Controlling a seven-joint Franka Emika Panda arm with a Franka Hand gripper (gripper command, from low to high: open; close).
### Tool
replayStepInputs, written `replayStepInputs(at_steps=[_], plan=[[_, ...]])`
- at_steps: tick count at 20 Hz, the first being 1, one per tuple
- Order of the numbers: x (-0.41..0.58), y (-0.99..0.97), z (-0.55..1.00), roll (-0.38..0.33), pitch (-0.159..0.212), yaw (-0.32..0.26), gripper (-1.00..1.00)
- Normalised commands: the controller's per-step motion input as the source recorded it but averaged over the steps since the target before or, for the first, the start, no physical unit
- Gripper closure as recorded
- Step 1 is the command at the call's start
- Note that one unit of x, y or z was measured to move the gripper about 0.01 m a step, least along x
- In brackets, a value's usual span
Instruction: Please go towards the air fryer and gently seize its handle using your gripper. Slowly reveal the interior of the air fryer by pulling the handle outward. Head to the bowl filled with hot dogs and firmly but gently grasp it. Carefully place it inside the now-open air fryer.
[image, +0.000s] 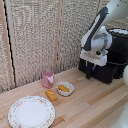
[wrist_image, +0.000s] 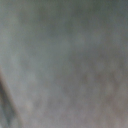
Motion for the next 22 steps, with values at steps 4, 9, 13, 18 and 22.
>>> replayStepInputs(at_steps=[4, 9, 13, 18, 22], plan=[[0.253, 0.57, -0.04, -0.04, 0.02, -0.111, 1.0], [-0.005, 0.14, -0.04, -0.008, 0.014, -0.022, -1.0], [-0.014, 0.11, 0.0, -0.025, 0.003, -0.01, -1.0], [0.0, 0.03, 0.2, -0.002, 0.022, -0.011, -1.0], [0.0, 0.0, 0.43, 0.0, 0.05, 0.0, -1.0]])
